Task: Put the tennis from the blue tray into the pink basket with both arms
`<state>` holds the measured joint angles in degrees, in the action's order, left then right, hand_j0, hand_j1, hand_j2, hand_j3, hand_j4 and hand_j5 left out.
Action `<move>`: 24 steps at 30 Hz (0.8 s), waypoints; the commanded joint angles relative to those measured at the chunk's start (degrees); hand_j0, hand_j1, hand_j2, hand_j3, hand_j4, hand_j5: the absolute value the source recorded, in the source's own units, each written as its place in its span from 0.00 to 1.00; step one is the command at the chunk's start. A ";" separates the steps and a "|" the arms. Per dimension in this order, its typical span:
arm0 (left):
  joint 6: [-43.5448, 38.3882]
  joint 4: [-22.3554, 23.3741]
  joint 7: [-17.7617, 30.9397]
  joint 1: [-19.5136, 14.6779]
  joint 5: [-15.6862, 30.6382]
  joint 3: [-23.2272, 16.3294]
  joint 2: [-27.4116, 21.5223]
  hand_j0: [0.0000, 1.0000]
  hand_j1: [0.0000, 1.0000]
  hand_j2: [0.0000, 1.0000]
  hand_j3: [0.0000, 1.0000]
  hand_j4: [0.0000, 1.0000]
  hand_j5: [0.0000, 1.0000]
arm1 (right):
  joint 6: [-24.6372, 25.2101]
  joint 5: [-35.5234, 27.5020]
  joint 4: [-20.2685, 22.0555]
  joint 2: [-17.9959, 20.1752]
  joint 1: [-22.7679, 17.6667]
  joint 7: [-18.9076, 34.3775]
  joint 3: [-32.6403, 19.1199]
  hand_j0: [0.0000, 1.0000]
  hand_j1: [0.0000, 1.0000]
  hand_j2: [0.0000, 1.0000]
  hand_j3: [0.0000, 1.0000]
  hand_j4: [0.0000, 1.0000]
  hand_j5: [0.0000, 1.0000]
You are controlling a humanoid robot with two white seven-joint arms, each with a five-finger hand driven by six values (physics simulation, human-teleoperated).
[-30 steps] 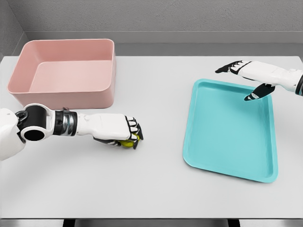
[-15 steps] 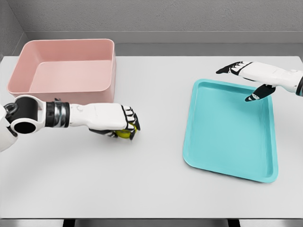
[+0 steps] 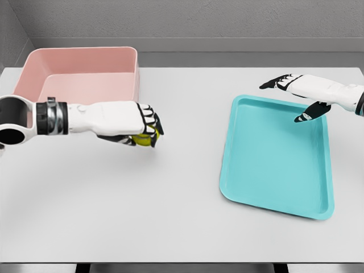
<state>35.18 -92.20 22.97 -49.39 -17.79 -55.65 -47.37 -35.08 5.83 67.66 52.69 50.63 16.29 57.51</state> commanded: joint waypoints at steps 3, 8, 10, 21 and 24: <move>-0.18 0.09 0.06 -0.62 1.70 0.54 -0.53 0.51 0.51 0.51 0.51 0.51 0.51 | 0.08 -0.38 0.01 0.04 0.00 -0.03 -0.03 1.00 1.00 1.00 1.00 1.00 1.00; -0.18 1.32 0.06 -1.85 2.76 0.63 -0.88 0.51 0.51 0.51 0.51 0.51 0.51 | 0.08 -0.38 0.01 0.04 0.00 -0.03 -0.03 1.00 1.00 1.00 1.00 1.00 1.00; -0.18 1.76 0.06 -1.85 3.02 1.59 -1.23 0.51 0.51 0.51 0.51 0.51 0.51 | 0.08 -0.38 0.01 0.04 0.00 -0.03 -0.03 1.00 1.00 1.00 1.00 1.00 1.00; -0.18 8.61 0.06 -3.34 3.11 2.65 -0.88 0.52 0.52 0.52 0.52 0.52 0.52 | 0.08 -0.38 0.01 0.04 0.00 -0.03 -0.03 1.00 1.00 1.00 1.00 1.00 1.00; -0.18 9.85 0.06 -3.78 3.02 2.65 -0.70 0.51 0.51 0.51 0.51 0.51 0.51 | 0.08 -0.38 0.01 0.04 0.00 -0.03 -0.03 1.00 1.00 1.00 1.00 1.00 1.00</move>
<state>35.17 -83.34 23.00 -53.26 -15.20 -53.19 -48.17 -35.09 5.83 67.66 52.69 50.63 16.29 57.56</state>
